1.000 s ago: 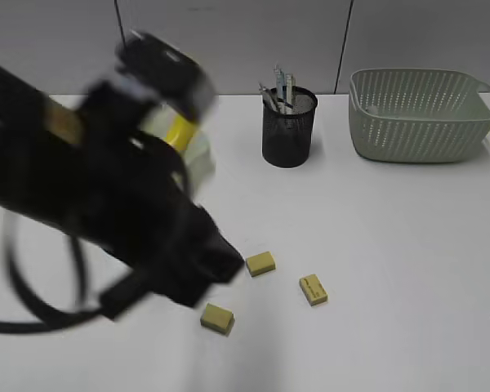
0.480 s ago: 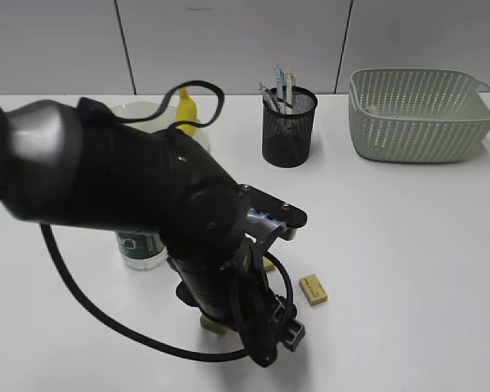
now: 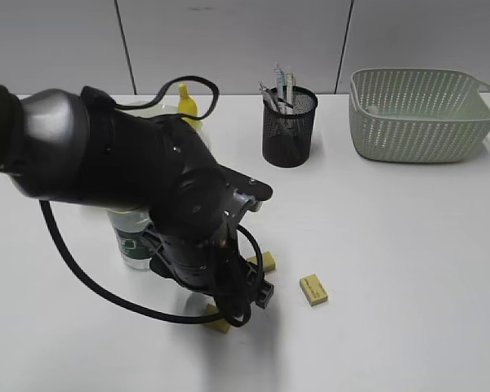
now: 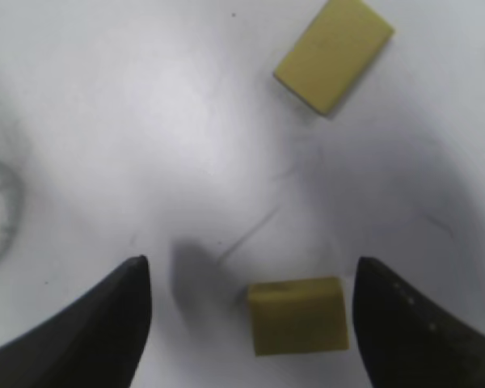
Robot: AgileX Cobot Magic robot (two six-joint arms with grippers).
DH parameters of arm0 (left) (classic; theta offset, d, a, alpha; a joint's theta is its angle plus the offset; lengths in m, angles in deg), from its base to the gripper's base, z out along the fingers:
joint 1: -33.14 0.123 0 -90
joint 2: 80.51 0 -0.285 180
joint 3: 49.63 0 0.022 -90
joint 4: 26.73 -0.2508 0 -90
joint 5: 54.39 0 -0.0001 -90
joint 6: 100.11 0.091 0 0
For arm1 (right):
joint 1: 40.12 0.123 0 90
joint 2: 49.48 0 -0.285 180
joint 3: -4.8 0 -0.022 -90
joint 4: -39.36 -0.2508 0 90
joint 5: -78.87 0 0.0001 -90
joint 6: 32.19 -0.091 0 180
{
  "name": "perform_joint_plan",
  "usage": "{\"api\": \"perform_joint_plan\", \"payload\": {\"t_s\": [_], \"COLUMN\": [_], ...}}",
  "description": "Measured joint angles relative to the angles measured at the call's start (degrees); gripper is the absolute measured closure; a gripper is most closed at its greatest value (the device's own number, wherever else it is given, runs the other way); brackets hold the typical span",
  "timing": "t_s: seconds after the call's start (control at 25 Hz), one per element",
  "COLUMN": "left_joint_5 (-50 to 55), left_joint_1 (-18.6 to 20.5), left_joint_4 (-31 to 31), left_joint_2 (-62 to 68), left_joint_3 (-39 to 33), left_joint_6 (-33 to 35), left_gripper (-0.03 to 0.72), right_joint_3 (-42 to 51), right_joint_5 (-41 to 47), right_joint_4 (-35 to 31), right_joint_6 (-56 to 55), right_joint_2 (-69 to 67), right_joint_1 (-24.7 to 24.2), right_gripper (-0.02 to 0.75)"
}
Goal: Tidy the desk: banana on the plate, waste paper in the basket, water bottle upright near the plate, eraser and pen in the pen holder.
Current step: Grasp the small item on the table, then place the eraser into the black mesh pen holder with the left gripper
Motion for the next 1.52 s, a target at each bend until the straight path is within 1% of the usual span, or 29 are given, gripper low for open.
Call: {"api": "perform_joint_plan", "payload": {"t_s": [0.32, 0.4, 0.44, 0.52, 0.64, 0.68, 0.8, 0.92, 1.0, 1.12, 1.2, 1.28, 1.36, 1.44, 1.52], "left_joint_5": [-1.3, -0.7, -0.6, -0.4, -0.4, -0.4, -1.5, -5.6, -10.9, -23.6, -33.4, -40.1, -43.3, -43.4, -42.7], "left_joint_1": [0.1, 0.1, 0.1, 0.1, 0.1, 0.1, 0.1, 0.1, 0.3, 1.8, 4.2, 7.3, 10.3, 13.0, 15.0], "left_joint_4": [3.8, 4.5, 4.6, 4.6, 4.7, 4.7, 4.7, 4.3, 1.9, -5.5, -9.4, -11.2, -11.3, -11.3, -11.4], "left_joint_2": [2.1, 3.0, 3.0, 3.0, 3.0, 3.0, 2.7, 0.5, -1.7, -2.9, -1.8, 1.1, 4.9, 9.1, 13.2], "left_joint_3": [0.0, 0.0, 0.0, 0.0, 0.0, 0.1, 0.1, 1.4, 3.9, 9.2, 13.3, 18.6, 24.2, 29.8, 35.1], "left_joint_6": [-0.1, -0.1, -0.1, -0.1, 0.3, 0.3, 0.4, 0.4, 0.4, 0.5, 0.5, 0.5, 0.5, 0.5, 0.5], "left_gripper": [0.109, 0.122, 0.141, 0.207, 0.389, 0.409, 0.407, 0.407, 0.407, 0.407, 0.407, 0.407, 0.407, 0.407, 0.407], "right_joint_3": [0.0, 0.0, 0.0, 0.0, 0.0, 0.0, 0.0, 0.0, 0.0, 0.0, 0.0, 0.0, 0.0, 0.0, 0.0], "right_joint_5": [0.0, 0.0, 0.0, 0.0, 0.0, 0.0, 0.0, 0.0, 0.0, 0.0, 0.0, 0.0, 0.0, 0.0, 0.0], "right_joint_4": [0.0, 0.0, 0.0, 0.0, 0.0, 0.0, 0.0, 0.0, 0.0, 0.0, 0.0, 0.0, 0.0, 0.0, 0.0], "right_joint_6": [0.0, 0.0, 0.0, 0.0, 0.0, 0.0, 0.0, 0.0, 0.0, 0.0, 0.0, 0.0, 0.0, 0.0, 0.0], "right_joint_2": [0.0, 0.0, 0.0, 0.0, 0.0, 0.0, 0.0, 0.0, 0.0, 0.0, 0.0, 0.0, 0.0, 0.0, 0.0], "right_joint_1": [0.0, 0.0, 0.0, 0.0, 0.0, 0.0, 0.0, 0.0, 0.0, 0.0, 0.0, 0.0, 0.0, 0.0, 0.0], "right_gripper": [0.355, 0.355, 0.355, 0.355, 0.355, 0.355, 0.355, 0.355, 0.355, 0.355, 0.355, 0.356, 0.355, 0.355, 0.355]}}
